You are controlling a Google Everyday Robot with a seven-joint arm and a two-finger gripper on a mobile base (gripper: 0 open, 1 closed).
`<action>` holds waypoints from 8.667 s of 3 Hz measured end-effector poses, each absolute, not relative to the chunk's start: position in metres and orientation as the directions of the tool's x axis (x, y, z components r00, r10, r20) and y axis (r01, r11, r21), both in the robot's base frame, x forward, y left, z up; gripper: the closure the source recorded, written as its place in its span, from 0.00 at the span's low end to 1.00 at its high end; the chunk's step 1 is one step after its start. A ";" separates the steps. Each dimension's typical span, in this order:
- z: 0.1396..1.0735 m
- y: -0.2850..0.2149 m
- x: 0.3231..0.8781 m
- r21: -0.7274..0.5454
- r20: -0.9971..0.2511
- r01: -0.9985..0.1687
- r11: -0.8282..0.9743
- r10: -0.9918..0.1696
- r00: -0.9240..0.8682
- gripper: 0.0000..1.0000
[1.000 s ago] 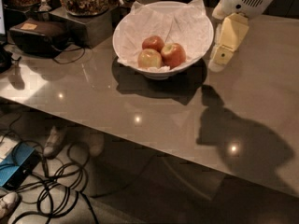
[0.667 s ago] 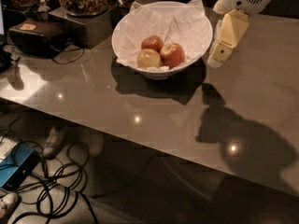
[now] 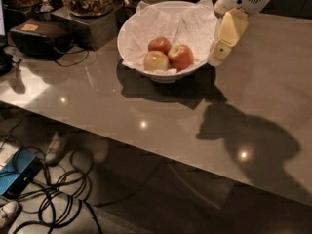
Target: Pick apple from white bowl
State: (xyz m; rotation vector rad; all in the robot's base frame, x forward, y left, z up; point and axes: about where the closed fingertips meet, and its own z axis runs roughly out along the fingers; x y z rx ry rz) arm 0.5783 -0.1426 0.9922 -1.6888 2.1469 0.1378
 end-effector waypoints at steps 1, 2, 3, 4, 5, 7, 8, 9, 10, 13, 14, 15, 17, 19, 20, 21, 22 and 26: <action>0.987 -0.127 0.602 -0.140 -0.381 -0.955 0.260 -0.905 -0.191 0.00; 0.986 -0.115 0.621 -0.133 -0.387 -0.956 0.262 -0.902 -0.193 0.00; 0.987 -0.107 0.637 -0.137 -0.388 -0.953 0.271 -0.899 -0.200 0.00; 0.985 -0.103 0.649 -0.136 -0.391 -0.949 0.283 -0.896 -0.211 0.07; 0.980 -0.102 0.659 -0.134 -0.387 -0.946 0.294 -0.895 -0.223 0.10; 0.962 -0.102 0.675 -0.115 -0.370 -0.945 0.306 -0.896 -0.245 0.14; 0.952 -0.100 0.681 -0.107 -0.357 -0.947 0.303 -0.901 -0.248 0.16; 0.945 -0.098 0.685 -0.101 -0.346 -0.951 0.292 -0.906 -0.242 0.15; 0.938 -0.094 0.685 -0.095 -0.334 -0.957 0.272 -0.915 -0.227 0.13; 0.923 -0.097 0.687 -0.098 -0.288 -0.967 0.236 -0.937 -0.200 0.13; 0.921 -0.097 0.691 -0.105 -0.276 -0.968 0.226 -0.942 -0.190 0.13; 0.916 -0.096 0.694 -0.102 -0.268 -0.971 0.216 -0.946 -0.182 0.13; 0.908 -0.100 0.702 -0.103 -0.250 -0.972 0.213 -0.951 -0.182 0.16; 0.899 -0.106 0.707 -0.093 -0.246 -0.971 0.222 -0.950 -0.194 0.15; 0.894 -0.105 0.706 -0.080 -0.247 -0.972 0.219 -0.950 -0.193 0.28; 0.891 -0.103 0.705 -0.073 -0.245 -0.975 0.210 -0.952 -0.186 0.25; 0.890 -0.101 0.705 -0.070 -0.241 -0.977 0.204 -0.953 -0.182 0.24; 0.877 -0.095 0.704 -0.049 -0.234 -0.982 0.183 -0.958 -0.167 0.25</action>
Offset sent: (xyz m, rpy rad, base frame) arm 0.0486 0.0297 -0.0044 -0.0024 0.1134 0.0217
